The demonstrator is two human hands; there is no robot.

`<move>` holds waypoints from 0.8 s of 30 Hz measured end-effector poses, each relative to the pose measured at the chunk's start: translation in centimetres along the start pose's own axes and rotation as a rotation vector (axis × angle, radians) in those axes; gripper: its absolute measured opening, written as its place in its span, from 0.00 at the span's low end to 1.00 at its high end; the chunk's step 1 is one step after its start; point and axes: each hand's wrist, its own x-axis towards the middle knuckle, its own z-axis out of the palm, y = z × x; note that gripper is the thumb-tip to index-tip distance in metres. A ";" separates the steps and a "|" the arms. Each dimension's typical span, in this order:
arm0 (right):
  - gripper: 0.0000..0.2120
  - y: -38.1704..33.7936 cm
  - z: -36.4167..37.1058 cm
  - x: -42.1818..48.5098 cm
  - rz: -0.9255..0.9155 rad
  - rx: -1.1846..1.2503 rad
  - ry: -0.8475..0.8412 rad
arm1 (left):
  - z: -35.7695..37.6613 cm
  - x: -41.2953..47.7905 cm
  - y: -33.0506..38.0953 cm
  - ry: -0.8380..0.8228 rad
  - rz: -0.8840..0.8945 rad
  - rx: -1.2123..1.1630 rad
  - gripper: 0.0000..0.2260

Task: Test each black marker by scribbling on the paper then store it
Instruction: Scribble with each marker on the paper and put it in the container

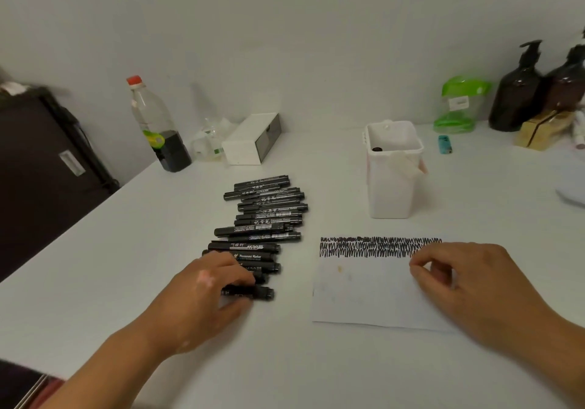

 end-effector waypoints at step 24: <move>0.11 0.5 -2.1 1.0 0.170 0.424 0.022 | 5.1 14.8 13.2 -0.152 -0.204 -1.476 0.11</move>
